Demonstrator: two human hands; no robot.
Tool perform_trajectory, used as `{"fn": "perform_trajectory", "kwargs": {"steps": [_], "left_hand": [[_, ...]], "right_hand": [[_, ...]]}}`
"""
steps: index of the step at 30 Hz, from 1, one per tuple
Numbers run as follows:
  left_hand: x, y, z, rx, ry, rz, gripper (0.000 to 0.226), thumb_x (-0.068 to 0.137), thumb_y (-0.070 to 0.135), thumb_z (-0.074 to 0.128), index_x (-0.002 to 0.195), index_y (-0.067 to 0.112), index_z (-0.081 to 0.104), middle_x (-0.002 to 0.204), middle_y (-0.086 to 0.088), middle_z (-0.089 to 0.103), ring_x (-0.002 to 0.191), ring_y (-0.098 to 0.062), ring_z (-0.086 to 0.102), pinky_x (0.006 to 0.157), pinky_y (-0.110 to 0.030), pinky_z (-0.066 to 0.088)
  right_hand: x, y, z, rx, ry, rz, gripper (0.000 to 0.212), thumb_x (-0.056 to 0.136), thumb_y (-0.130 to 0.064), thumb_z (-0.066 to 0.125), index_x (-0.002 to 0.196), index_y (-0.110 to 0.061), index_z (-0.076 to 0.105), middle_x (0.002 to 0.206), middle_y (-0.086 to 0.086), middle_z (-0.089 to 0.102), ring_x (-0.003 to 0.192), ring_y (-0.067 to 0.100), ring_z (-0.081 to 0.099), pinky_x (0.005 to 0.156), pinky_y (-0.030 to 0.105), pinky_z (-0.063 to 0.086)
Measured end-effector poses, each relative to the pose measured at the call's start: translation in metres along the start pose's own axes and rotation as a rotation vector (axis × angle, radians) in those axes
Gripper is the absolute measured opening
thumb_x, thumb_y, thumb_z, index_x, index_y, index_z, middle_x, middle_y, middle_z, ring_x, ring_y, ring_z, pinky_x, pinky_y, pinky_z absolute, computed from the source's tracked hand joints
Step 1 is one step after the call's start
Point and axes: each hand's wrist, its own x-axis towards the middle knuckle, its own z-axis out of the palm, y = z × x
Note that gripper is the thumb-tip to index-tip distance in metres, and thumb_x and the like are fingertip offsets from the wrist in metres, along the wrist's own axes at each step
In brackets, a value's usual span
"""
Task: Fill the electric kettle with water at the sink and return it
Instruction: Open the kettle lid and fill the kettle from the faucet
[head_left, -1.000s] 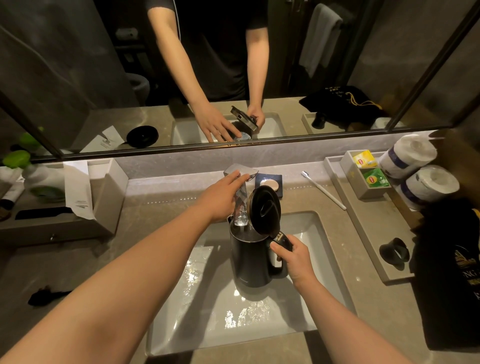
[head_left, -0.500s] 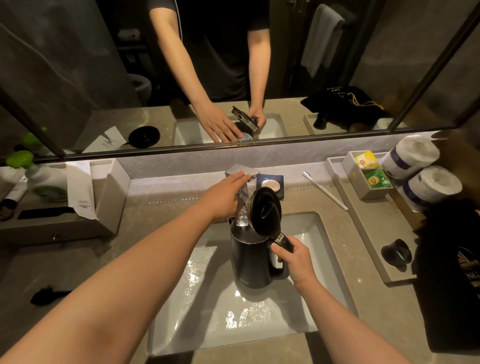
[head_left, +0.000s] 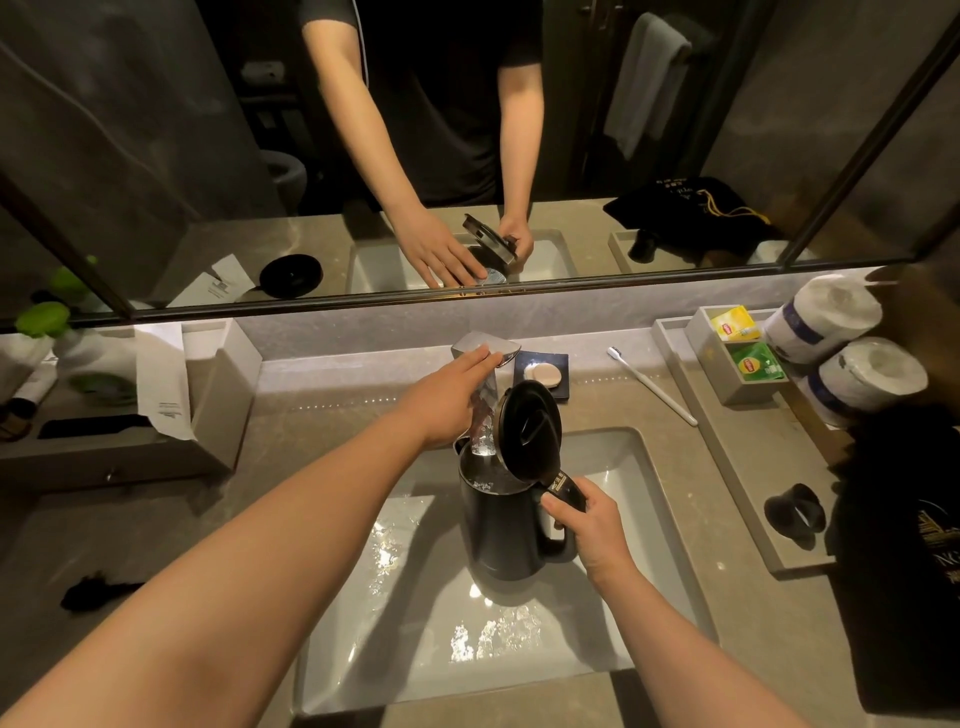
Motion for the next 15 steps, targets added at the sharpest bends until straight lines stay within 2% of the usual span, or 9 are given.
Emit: {"fn": "perform_trajectory", "kwargs": {"steps": [3, 6, 10, 15], "left_hand": [[-0.0006, 0.0006, -0.0009, 0.005, -0.012, 0.002, 0.077, 0.090, 0.001, 0.047, 0.152, 0.033, 0.015, 0.162, 0.007, 0.008, 0.144, -0.020, 0.021, 0.109, -0.041, 0.035], [-0.0011, 0.0007, -0.0008, 0.010, -0.019, 0.005, 0.078, 0.089, 0.000, 0.048, 0.152, 0.033, 0.015, 0.162, 0.007, 0.007, 0.145, -0.020, 0.020, 0.109, -0.041, 0.036], [-0.0018, -0.0001, -0.0012, 0.014, -0.017, 0.016, 0.080, 0.088, -0.003, 0.048, 0.152, 0.033, 0.015, 0.162, 0.007, 0.007, 0.145, -0.021, 0.020, 0.107, -0.040, 0.038], [-0.0014, -0.0012, 0.0000, 0.034, -0.012, 0.018, 0.085, 0.086, -0.005, 0.051, 0.152, 0.035, 0.014, 0.162, 0.008, 0.007, 0.144, -0.022, 0.022, 0.102, -0.038, 0.041]], "right_hand": [[-0.0004, 0.0003, -0.0008, 0.005, -0.002, 0.003, 0.035, 0.066, -0.038, 0.076, 0.086, -0.010, 0.070, 0.072, 0.001, 0.067, 0.071, 0.011, 0.061, 0.069, 0.033, 0.050], [0.0005, 0.0012, -0.0019, 0.006, -0.008, 0.008, 0.029, 0.065, -0.040, 0.076, 0.083, -0.017, 0.071, 0.072, -0.004, 0.068, 0.068, 0.004, 0.062, 0.069, 0.031, 0.050], [0.0012, 0.0001, -0.0010, 0.004, -0.016, 0.002, 0.019, 0.067, -0.039, 0.076, 0.081, -0.027, 0.072, 0.072, -0.010, 0.070, 0.069, 0.002, 0.064, 0.069, 0.028, 0.050], [0.0026, -0.0008, -0.0004, 0.005, 0.001, 0.010, 0.020, 0.068, -0.036, 0.076, 0.082, -0.023, 0.073, 0.072, -0.010, 0.071, 0.071, 0.004, 0.065, 0.069, 0.029, 0.049]]}}
